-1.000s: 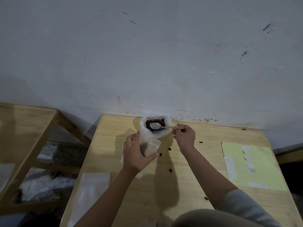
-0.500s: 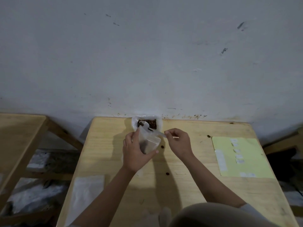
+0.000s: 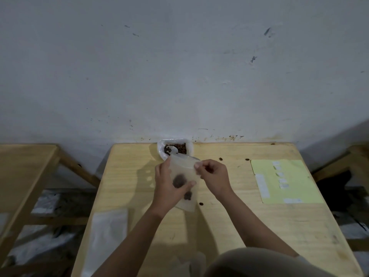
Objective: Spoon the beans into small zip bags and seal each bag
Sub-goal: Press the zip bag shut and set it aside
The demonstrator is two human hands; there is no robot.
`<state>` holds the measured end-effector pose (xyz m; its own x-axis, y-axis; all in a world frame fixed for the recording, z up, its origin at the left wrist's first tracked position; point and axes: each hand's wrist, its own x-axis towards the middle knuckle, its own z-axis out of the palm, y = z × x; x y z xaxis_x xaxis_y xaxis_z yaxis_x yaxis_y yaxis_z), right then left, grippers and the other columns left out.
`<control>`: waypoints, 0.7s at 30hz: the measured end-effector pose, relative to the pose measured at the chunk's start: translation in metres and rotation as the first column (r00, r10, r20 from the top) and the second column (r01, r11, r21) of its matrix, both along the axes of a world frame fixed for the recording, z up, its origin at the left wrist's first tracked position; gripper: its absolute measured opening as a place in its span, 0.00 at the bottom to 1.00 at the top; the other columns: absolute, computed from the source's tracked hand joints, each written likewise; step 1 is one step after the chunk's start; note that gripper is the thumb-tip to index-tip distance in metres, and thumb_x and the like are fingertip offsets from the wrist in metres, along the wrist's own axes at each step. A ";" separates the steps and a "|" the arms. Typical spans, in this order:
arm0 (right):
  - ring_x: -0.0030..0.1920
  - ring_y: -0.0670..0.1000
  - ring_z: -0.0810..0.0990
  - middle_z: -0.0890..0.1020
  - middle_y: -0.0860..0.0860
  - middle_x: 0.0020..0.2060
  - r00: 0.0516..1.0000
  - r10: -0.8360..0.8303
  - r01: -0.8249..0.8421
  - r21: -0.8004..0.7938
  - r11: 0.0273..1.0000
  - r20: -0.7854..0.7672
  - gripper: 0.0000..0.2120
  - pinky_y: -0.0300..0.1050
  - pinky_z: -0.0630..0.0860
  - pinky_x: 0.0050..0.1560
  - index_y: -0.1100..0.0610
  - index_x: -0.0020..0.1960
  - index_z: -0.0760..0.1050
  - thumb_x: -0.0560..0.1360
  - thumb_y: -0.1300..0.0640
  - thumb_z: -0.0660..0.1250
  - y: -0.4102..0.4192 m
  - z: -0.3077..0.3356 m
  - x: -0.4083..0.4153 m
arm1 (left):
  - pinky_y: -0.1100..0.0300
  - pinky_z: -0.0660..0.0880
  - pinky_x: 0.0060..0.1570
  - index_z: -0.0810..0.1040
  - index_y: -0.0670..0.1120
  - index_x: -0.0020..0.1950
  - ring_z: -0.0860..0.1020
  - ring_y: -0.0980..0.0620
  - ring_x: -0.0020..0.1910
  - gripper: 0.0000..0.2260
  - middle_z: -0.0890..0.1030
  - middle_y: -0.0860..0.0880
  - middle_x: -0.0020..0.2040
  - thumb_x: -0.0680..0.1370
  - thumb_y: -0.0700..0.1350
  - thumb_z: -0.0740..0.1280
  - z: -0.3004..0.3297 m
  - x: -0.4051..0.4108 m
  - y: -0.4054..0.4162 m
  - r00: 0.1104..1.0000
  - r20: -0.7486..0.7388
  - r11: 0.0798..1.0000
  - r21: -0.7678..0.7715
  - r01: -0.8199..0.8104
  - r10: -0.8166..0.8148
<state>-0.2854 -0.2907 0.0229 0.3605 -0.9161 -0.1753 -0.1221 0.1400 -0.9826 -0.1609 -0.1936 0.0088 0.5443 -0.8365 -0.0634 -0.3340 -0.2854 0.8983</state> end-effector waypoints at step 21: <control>0.35 0.50 0.72 0.74 0.52 0.31 0.971 -0.227 0.228 -0.001 0.974 0.078 0.12 0.44 0.71 0.38 0.57 0.33 0.73 0.75 0.63 0.68 0.030 0.007 -0.042 | 0.50 0.77 0.45 0.73 0.46 0.34 0.79 0.50 0.38 0.12 0.79 0.48 0.34 0.78 0.39 0.66 0.026 -0.029 -0.006 0.960 -0.280 0.999 -0.032 -0.028 0.018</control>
<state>-0.3273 -0.2607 0.0294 0.1547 -0.9772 -0.1452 -0.0120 0.1451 -0.9893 -0.1899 -0.1995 0.0348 0.5281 -0.8284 -0.1868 -0.0613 -0.2566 0.9646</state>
